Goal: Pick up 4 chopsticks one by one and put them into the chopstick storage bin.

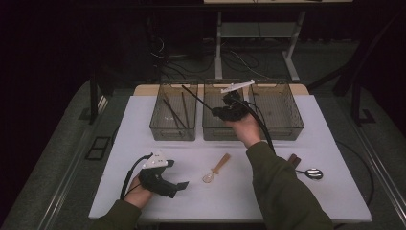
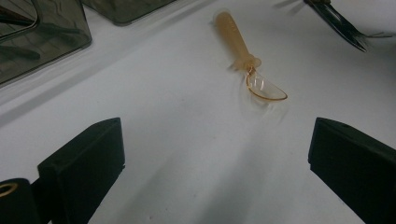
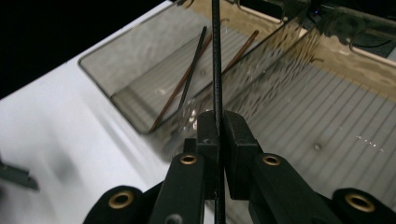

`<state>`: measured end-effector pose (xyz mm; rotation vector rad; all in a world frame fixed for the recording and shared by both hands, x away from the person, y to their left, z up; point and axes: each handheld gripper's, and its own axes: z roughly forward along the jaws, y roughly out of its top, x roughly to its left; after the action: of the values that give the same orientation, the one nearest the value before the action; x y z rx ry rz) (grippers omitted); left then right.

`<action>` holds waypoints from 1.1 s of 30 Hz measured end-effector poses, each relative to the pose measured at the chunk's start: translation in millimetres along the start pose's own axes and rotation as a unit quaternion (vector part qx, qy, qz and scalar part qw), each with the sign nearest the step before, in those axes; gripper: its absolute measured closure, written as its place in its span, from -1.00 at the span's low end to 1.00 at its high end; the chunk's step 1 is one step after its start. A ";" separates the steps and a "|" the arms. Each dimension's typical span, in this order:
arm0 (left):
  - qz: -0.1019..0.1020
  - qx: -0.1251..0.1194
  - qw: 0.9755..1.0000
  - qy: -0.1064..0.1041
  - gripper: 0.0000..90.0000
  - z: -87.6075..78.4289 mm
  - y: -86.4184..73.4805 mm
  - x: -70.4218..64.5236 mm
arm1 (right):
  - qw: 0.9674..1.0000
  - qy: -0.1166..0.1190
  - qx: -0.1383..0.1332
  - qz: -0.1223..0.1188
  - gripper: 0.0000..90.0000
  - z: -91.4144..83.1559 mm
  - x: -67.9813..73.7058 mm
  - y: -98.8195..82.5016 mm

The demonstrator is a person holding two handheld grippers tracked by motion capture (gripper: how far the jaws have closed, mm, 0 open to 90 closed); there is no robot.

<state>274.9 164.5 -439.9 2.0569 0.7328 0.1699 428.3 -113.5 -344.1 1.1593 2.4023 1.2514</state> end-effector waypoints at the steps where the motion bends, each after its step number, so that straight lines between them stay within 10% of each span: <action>1: 0.000 0.000 1.000 0.000 -0.95 0.0 0.0 0.0 | 1.000 0.000 0.000 0.000 0.91 0.0 0.0 0.0; 33: 0.006 -0.009 1.000 -0.007 -0.94 -0.6 1.3 -0.5 | 0.995 -0.060 0.069 0.029 0.89 113.8 28.6 60.1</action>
<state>274.9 164.1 -438.4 2.0441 0.7085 0.1671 497.9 -3.5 -364.4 1.3121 2.4134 1.0141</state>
